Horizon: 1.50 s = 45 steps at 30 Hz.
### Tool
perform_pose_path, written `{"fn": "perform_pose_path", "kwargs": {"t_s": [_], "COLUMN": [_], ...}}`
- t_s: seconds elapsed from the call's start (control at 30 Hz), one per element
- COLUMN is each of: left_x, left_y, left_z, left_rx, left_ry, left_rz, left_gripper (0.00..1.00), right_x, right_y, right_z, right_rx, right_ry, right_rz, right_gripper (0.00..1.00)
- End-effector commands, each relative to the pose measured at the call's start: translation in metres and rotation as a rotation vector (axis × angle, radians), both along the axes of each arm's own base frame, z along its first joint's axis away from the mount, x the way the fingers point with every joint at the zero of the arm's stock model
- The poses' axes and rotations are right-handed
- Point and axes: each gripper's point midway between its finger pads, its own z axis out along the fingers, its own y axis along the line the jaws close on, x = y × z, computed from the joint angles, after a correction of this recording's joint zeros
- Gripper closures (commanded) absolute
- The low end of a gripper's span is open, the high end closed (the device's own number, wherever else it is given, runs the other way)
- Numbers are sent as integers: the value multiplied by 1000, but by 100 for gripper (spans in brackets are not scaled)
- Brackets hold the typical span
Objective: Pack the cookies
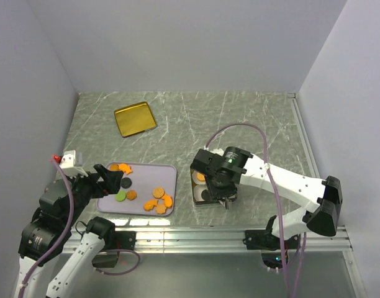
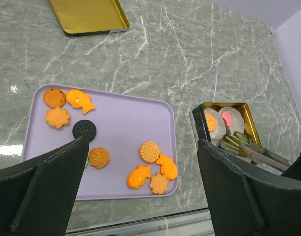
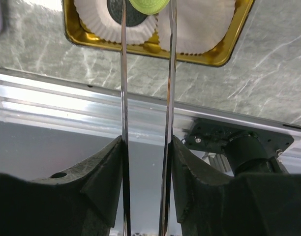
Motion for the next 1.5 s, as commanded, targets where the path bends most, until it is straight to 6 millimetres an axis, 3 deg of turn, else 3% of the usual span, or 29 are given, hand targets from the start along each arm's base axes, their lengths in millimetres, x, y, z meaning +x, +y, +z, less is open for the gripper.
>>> {"fn": "perform_pose_path", "kwargs": {"t_s": [0.0, 0.4, 0.8, 0.93, 1.1, 1.2, 1.3, 1.37, 1.47], "left_x": [0, 0, 0, 0, 1, 1, 2, 2, 2], "left_y": [1, 0, 3, 3, 3, 3, 3, 2, 2], "left_z": [11, 10, 10, 11, 10, 10, 9, 9, 9], "left_rx": [-7, -4, -8, -9, -6, -5, -7, -6, -3], "left_ry": [-39, -38, -35, -35, -29, -25, -25, -25, -24], "left_rz": [2, -2, 15, 17, 15, 19, 18, 16, 14], "left_gripper": [1, 1, 3, 3, 3, 3, 3, 3, 3], "right_x": [7, -7, -18, -21, -18, -14, -5, 7, 30], "right_y": [-16, -63, -57, -61, -62, -62, -59, -60, -68], "right_z": [27, 17, 12, 8, 7, 16, 37, 55, 67], "right_rx": [-2, 2, 84, 79, 72, 82, 126, 146, 151], "right_ry": [-69, -59, -25, -20, -34, -64, -124, -179, -235], "right_rz": [-47, -121, -116, -119, -129, -140, -154, -170, -203], "right_gripper": [54, 54, 53, 43, 39, 38, 38, 38, 38]}}
